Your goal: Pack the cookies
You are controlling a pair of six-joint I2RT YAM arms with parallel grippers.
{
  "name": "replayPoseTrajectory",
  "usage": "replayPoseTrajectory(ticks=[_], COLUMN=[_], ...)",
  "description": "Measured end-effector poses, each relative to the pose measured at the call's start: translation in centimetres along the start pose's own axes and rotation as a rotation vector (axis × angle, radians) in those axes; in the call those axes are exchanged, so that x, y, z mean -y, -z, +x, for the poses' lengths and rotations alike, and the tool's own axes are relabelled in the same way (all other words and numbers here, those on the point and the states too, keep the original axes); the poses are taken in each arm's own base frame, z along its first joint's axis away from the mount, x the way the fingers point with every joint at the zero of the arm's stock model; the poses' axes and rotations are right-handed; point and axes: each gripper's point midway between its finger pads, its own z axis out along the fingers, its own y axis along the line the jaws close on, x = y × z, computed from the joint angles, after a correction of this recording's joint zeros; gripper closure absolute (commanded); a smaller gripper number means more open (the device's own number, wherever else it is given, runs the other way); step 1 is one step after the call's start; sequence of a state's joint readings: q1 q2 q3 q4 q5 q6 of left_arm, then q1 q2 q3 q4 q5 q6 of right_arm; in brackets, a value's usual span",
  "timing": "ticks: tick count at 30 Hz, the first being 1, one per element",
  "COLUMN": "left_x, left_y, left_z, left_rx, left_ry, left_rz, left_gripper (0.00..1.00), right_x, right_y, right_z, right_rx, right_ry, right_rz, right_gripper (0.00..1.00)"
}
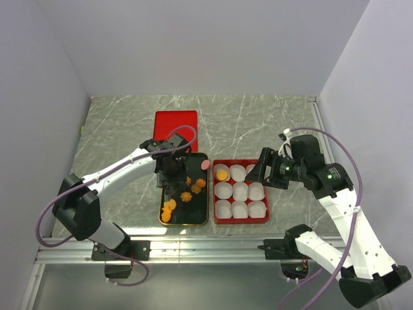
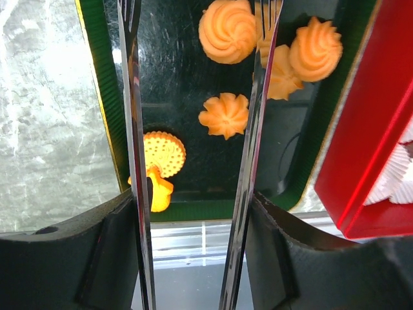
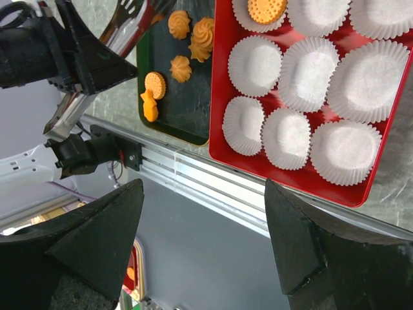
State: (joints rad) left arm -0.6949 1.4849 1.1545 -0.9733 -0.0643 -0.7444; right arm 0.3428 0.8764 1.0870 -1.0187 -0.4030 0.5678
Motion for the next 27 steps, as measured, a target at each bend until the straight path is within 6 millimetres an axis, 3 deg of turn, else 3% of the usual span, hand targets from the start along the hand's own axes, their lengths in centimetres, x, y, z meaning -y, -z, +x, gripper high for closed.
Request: replayPoseTrajectory(ticks=[11, 17, 21, 27], left_x=[-0.7, -1.3, -1.3, -0.6], left_y=[-2.3, -3.2, -3.5, -2.5], left_z=[0.3, -0.2, -0.3, -1.2], left_rx=[-0.051, -0.063, -0.068, -0.051], left_ry=[-0.008, 0.000, -0.007, -0.012], left_rz=[-0.049, -0.064, -0.059, -0.036], left_gripper=[0.40, 0.49, 0.58, 0.61], right_x=[0.6, 0.8, 0.9, 0.9], right_y=[-0.8, -1.1, -1.2, -1.2], right_z=[-0.2, -0.5, -0.5, -0.7], right_rx=[-0.018, -0.026, -0.027, -0.020], right_ry=[-0.009, -0.006, -0.003, -0.002], right_rz=[0.035, 0.047, 0.054, 0.058], right_gripper=[0.19, 0.19, 0.19, 0.20])
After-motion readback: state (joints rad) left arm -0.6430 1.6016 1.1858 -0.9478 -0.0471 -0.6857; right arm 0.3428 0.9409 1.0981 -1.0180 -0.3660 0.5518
